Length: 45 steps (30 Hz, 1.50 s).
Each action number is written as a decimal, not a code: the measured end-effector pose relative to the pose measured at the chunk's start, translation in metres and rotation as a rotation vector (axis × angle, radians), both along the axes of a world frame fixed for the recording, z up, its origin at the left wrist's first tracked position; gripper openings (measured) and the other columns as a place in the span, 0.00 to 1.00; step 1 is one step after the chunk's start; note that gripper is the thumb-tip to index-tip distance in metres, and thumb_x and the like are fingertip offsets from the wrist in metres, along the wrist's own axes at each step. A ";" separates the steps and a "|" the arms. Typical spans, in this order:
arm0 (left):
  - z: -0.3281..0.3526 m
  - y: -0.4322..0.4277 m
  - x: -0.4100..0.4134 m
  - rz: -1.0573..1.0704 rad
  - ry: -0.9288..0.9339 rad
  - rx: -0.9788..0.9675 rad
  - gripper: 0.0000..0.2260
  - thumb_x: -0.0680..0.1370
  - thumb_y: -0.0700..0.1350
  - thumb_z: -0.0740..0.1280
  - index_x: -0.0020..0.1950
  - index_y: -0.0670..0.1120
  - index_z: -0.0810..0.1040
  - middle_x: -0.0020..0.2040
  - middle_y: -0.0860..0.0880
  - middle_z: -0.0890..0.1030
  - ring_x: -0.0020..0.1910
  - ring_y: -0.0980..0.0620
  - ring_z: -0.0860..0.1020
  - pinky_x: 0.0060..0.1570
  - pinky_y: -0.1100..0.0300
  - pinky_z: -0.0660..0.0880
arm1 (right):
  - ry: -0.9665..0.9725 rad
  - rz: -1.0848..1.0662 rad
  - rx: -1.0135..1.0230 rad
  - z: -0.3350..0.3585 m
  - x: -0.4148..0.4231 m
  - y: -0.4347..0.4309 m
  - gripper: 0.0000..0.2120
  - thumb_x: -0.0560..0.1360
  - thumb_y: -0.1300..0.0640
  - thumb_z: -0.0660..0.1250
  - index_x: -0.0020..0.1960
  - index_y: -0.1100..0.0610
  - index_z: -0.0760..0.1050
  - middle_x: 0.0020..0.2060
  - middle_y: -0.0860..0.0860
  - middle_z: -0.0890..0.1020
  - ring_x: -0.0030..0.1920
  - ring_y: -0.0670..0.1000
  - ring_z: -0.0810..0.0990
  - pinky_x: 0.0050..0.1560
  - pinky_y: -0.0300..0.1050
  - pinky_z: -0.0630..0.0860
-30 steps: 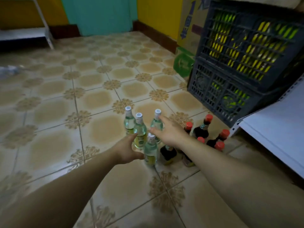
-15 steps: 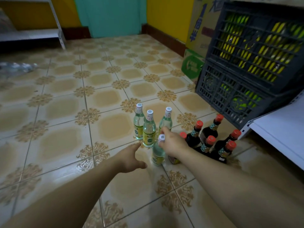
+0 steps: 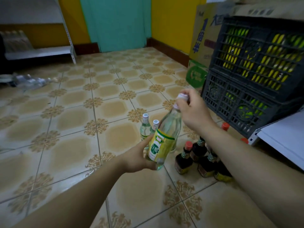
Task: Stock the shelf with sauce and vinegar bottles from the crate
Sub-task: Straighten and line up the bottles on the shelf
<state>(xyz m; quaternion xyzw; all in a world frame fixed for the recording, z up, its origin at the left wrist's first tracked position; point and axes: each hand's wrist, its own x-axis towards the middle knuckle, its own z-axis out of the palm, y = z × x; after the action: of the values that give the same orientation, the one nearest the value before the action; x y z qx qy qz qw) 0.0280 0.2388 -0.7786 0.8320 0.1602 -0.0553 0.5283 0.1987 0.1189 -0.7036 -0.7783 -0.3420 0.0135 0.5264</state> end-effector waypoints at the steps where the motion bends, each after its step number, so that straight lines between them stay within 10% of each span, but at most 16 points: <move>1: 0.012 -0.002 0.003 -0.019 -0.059 -0.084 0.45 0.66 0.35 0.75 0.74 0.58 0.56 0.61 0.59 0.76 0.56 0.57 0.76 0.48 0.66 0.76 | 0.030 -0.005 0.114 0.018 0.004 -0.002 0.06 0.74 0.47 0.62 0.51 0.46 0.71 0.41 0.42 0.78 0.37 0.37 0.77 0.35 0.34 0.73; 6: 0.065 -0.023 0.018 0.003 -0.310 -0.273 0.39 0.62 0.35 0.74 0.69 0.54 0.65 0.54 0.46 0.81 0.51 0.45 0.81 0.48 0.50 0.79 | 0.186 -0.049 0.529 0.081 0.018 -0.017 0.10 0.76 0.49 0.65 0.56 0.51 0.74 0.47 0.48 0.81 0.42 0.41 0.82 0.40 0.39 0.79; 14: 0.093 -0.059 0.038 0.203 -0.581 -0.392 0.36 0.65 0.38 0.73 0.70 0.54 0.66 0.52 0.49 0.83 0.49 0.50 0.82 0.44 0.59 0.78 | 0.430 0.355 0.231 0.083 0.007 -0.031 0.26 0.65 0.38 0.71 0.61 0.40 0.71 0.48 0.42 0.84 0.45 0.46 0.85 0.35 0.47 0.79; 20: 0.101 -0.062 0.041 0.178 -0.561 -0.408 0.33 0.67 0.41 0.69 0.67 0.65 0.65 0.54 0.52 0.82 0.52 0.48 0.81 0.52 0.52 0.77 | 0.362 0.344 0.306 0.085 0.011 -0.035 0.10 0.77 0.52 0.66 0.57 0.44 0.73 0.40 0.43 0.85 0.38 0.46 0.85 0.28 0.40 0.77; 34: 0.227 -0.154 0.170 -0.177 -0.682 -0.391 0.36 0.62 0.39 0.74 0.64 0.62 0.67 0.53 0.43 0.81 0.47 0.46 0.83 0.45 0.54 0.80 | 0.046 -0.075 0.181 0.221 0.075 -0.180 0.42 0.67 0.42 0.71 0.75 0.47 0.56 0.63 0.51 0.78 0.53 0.49 0.83 0.42 0.45 0.78; 40: 0.300 -0.230 0.239 -0.414 -0.743 -0.290 0.32 0.68 0.35 0.74 0.60 0.63 0.65 0.50 0.51 0.78 0.43 0.58 0.82 0.40 0.67 0.76 | -0.089 -0.239 0.207 0.298 0.101 -0.273 0.18 0.75 0.51 0.70 0.60 0.40 0.67 0.50 0.47 0.83 0.45 0.48 0.85 0.36 0.42 0.79; 45: 0.337 -0.291 0.282 -0.551 -0.717 -0.234 0.34 0.72 0.38 0.73 0.68 0.58 0.57 0.49 0.56 0.81 0.44 0.60 0.82 0.40 0.68 0.77 | -0.050 -0.350 0.213 0.341 0.122 -0.334 0.20 0.75 0.54 0.70 0.64 0.46 0.66 0.49 0.48 0.82 0.40 0.48 0.85 0.30 0.47 0.79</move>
<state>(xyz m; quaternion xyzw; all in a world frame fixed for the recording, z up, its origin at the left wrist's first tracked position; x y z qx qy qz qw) 0.3104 -0.0523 -0.4414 0.7450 -0.2670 0.0797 0.6060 0.3206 -0.2154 -0.3621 -0.7658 -0.2140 -0.1339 0.5915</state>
